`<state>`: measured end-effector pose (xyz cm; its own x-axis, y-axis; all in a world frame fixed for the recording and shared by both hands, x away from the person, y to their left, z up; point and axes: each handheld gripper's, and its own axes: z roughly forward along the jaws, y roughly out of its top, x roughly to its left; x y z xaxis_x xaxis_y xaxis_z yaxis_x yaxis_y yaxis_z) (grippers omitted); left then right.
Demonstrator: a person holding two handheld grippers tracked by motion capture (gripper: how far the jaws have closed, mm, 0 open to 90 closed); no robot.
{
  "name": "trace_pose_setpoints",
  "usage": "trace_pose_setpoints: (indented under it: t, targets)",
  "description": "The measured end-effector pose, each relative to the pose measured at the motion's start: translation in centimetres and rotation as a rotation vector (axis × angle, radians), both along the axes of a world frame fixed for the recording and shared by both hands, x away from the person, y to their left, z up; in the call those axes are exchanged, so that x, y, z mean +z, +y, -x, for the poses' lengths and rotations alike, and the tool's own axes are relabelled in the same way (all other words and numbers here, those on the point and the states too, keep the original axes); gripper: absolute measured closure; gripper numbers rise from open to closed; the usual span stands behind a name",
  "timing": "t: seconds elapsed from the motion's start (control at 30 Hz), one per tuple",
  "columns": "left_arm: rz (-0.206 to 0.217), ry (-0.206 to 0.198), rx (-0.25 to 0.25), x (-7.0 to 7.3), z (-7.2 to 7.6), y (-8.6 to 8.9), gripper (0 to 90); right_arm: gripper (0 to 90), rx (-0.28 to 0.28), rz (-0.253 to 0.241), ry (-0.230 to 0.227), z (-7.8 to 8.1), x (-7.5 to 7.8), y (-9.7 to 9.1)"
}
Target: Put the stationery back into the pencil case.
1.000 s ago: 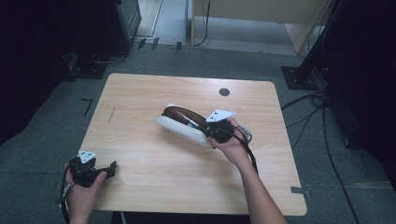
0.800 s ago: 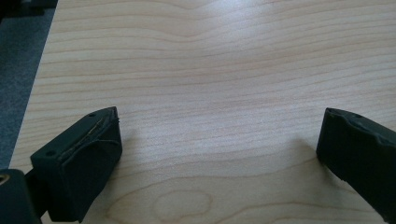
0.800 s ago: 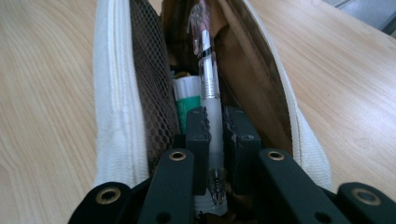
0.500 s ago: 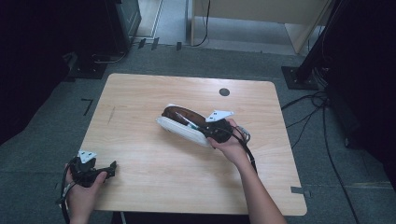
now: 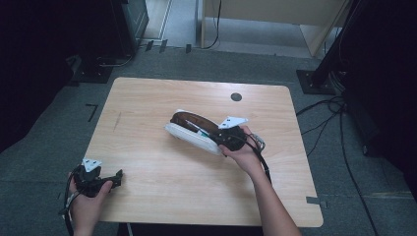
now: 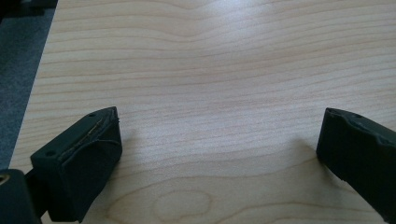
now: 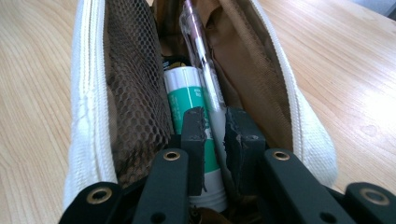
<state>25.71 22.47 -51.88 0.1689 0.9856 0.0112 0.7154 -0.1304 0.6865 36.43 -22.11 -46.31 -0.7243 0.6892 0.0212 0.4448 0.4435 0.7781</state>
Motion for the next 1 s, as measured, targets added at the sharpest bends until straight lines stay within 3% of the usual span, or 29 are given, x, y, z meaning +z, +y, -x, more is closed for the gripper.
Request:
trace_pose_setpoints:
  t: [0.53,1.0]
  targets:
    - [0.000,0.000,0.000,0.0,0.0,0.0,0.2,87.4,-0.035,-0.035,-0.076,0.8,1.5,-1.0]
    - [0.001,0.000,0.001,0.0,0.0,0.0,0.3,85.6,-0.075,-0.102,-0.123,2.5,2.8,-2.7]
